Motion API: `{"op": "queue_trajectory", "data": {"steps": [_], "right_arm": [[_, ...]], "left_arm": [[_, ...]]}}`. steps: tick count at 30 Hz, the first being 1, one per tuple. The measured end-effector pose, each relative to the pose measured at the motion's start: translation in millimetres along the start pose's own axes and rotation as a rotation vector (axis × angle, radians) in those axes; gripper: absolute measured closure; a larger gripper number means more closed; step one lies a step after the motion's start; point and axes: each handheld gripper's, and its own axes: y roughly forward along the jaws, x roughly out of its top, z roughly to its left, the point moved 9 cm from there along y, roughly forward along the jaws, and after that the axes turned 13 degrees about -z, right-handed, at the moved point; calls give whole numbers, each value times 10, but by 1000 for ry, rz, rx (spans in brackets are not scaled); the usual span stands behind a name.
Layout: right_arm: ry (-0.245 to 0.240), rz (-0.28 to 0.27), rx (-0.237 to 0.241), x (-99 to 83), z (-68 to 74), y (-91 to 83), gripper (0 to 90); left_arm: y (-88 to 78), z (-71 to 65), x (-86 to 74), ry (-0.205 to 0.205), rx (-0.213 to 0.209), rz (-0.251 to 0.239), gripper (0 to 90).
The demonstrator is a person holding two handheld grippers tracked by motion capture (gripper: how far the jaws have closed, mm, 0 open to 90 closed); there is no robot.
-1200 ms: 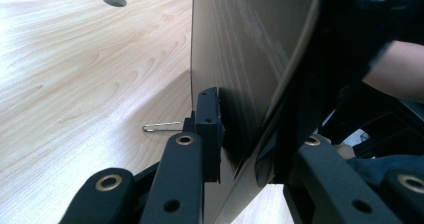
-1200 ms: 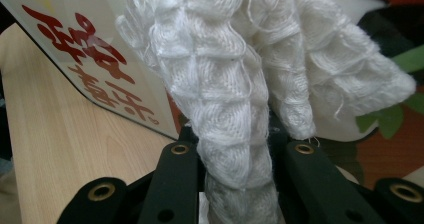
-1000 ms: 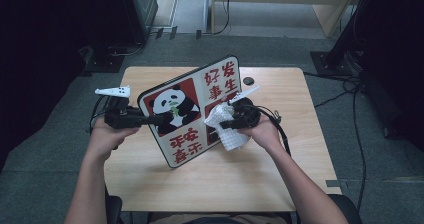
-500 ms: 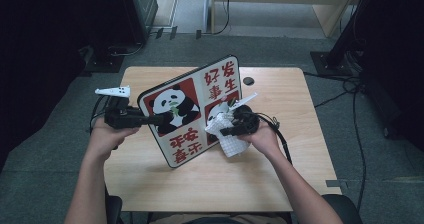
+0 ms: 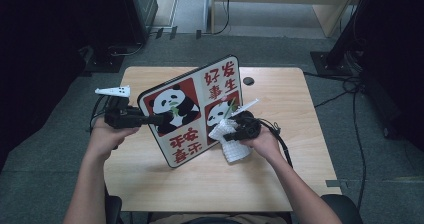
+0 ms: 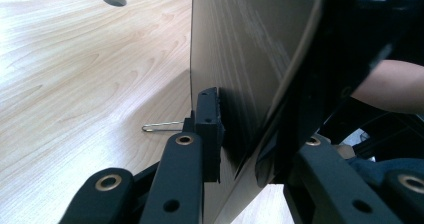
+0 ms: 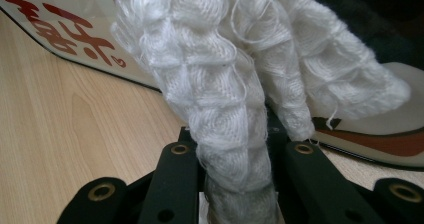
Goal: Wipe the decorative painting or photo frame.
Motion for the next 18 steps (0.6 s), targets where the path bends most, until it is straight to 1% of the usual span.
{"op": "queue_trajectory", "data": {"steps": [4, 6, 9, 11, 14, 18], "right_arm": [[4, 9, 10, -17, -5, 14, 766], [13, 9, 17, -11, -5, 12, 769], [23, 17, 23, 10, 23, -8, 776], [15, 9, 29, 45, 41, -22, 779], [22, 0, 39, 96, 83, -53, 780], [28, -23, 39, 216, 122, -128, 780]], "left_arm": [[1, -2, -1, 5, 6, 1, 759], [1, 1, -1, 0, 6, 1, 760], [4, 2, 0, 4, 12, 2, 763], [3, 0, -1, 1, 8, 2, 762], [3, 1, -1, 3, 10, 1, 762], [3, 0, -2, 5, 14, 3, 763]]}}
